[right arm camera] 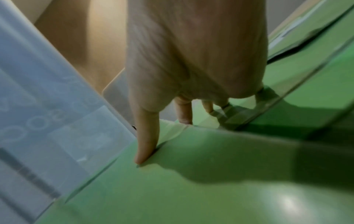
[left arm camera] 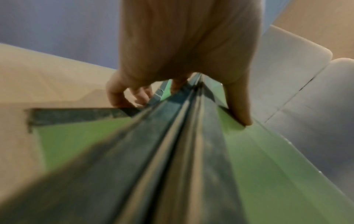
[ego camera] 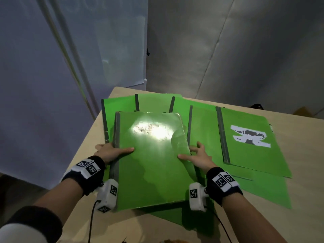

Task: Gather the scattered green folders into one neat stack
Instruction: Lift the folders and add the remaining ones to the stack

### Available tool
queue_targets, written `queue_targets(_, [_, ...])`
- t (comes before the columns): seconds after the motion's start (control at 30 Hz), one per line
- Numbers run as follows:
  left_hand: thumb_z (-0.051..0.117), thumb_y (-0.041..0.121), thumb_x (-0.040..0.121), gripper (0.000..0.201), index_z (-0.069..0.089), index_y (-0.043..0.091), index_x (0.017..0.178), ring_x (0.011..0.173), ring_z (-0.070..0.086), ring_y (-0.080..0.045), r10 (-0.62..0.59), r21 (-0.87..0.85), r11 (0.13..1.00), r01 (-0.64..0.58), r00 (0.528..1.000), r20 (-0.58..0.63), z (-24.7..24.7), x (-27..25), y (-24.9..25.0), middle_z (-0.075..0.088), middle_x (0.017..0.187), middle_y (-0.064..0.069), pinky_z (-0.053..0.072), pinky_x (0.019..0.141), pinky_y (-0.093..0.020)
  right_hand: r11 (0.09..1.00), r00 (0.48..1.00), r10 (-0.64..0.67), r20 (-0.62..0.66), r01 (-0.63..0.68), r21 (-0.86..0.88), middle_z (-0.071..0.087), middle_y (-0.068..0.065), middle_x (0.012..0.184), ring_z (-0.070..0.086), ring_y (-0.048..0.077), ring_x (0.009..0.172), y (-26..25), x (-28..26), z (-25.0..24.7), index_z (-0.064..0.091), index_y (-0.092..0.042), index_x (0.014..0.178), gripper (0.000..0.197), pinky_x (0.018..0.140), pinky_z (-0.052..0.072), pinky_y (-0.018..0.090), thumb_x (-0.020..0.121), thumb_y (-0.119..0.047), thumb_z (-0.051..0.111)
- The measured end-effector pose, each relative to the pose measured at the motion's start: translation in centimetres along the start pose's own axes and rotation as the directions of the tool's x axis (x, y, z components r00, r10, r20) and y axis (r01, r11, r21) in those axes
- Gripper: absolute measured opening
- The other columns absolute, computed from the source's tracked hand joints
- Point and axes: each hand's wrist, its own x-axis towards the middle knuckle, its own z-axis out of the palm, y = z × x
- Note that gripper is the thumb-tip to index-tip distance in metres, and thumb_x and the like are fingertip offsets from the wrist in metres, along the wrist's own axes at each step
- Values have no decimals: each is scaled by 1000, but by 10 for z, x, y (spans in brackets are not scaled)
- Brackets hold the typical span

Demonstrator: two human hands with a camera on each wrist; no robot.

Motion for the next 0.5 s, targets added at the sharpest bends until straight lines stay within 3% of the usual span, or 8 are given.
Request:
queue_targets(0.1, [76,79,15,152,37,0,140,125,44,-40,-43,19,999,43,999,28,6,12,-14,34,142,-20,44,103,-51,998,1000,1,-7,-1,59,22,0,157,6,33,147,6,0,2,17,-14,148,107,116,-5,58,64,-42,78])
queue_targets(0.17, [76,78,17,151,39,-2,138,123,44,-41,-40,17,999,40,999,7,5,13,-16,35,139,-22,45,102,-52,994,1000,14,-9,-13,107,24,0,157,0,35,147,8,0,4,13,-15,149,107,114,-6,57,67,-39,78])
queue_targets(0.23, [80,73,26,137,45,-6,132,112,54,-42,11,-9,1000,-11,1000,0,2,-3,-6,47,127,-27,50,95,-52,988,1000,11,-15,-8,151,31,0,154,-3,35,147,10,1,5,9,-20,150,108,114,-5,57,69,-39,77])
queue_targets(0.3, [86,55,44,107,52,-8,124,78,64,-30,103,-125,987,-98,994,32,1,-11,-1,64,93,-20,56,82,-48,984,1000,11,-12,-9,177,36,-1,151,-1,34,147,12,0,4,6,-24,150,109,115,-4,57,68,-41,76])
queue_targets(0.33, [89,48,46,100,53,-5,123,76,64,-26,154,-215,967,-136,986,68,0,-15,1,67,92,-15,53,90,-50,982,1000,10,-19,-7,186,34,-2,152,0,33,147,12,1,3,8,-23,150,108,116,-3,57,68,-43,76])
queue_targets(0.43, [90,33,41,109,45,6,137,115,61,-29,251,-442,878,-183,963,99,-2,-17,2,61,129,-14,41,107,-49,975,1000,17,-26,-11,221,26,-3,155,9,31,147,6,-5,0,24,-20,146,112,117,2,58,56,-68,70])
queue_targets(0.47, [87,27,45,104,44,6,138,117,60,-30,284,-498,844,-200,954,99,-3,-19,3,60,131,-15,42,106,-50,969,1000,13,-24,-6,246,25,-3,156,14,30,146,4,-7,-2,29,-20,144,117,117,6,58,49,-79,64])
queue_targets(0.5, [86,24,46,102,45,6,137,114,62,-31,308,-540,815,-209,946,99,-4,-22,4,61,130,-16,43,104,-51,962,1000,7,-16,-2,274,25,-1,156,18,28,145,1,-10,-6,34,-20,143,113,117,10,56,51,-82,57])
